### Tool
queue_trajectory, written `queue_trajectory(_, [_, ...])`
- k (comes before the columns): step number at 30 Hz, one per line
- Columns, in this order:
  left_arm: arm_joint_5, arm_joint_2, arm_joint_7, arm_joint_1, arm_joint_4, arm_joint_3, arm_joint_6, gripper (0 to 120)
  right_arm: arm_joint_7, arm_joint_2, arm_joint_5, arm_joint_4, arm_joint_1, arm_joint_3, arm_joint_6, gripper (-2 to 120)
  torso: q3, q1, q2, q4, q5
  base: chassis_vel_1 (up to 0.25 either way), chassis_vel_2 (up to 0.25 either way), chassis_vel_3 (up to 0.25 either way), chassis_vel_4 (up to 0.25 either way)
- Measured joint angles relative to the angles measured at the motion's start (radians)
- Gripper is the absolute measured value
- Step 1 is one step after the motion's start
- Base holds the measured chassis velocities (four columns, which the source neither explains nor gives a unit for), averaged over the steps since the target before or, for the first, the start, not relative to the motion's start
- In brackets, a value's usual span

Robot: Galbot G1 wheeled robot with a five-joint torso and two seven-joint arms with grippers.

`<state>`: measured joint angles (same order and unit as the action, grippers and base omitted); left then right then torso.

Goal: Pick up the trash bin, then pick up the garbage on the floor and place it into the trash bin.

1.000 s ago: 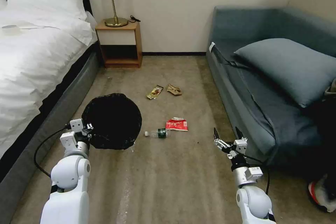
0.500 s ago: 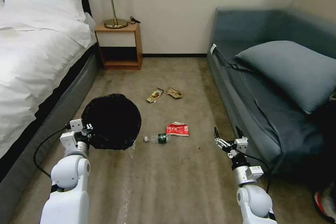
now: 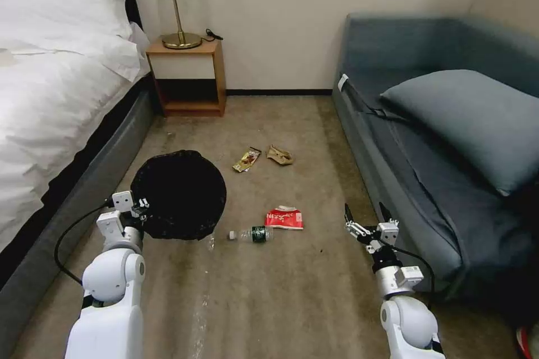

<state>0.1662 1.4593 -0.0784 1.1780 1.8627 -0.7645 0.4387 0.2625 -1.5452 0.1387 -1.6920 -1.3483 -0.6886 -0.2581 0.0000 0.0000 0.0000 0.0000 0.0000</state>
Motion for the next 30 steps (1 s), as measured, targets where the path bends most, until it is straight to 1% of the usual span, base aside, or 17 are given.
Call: queue_trajectory(30, [0.001, 0.006, 0.001, 0.005, 0.003, 0.000, -0.003, 1, 0.008, 0.007, 0.002, 0.013, -0.001, -0.008, -0.012, 100, 0.000, 0.000, 0.000, 0.0000, 0.0000, -0.089, 0.090, 0.089, -0.089])
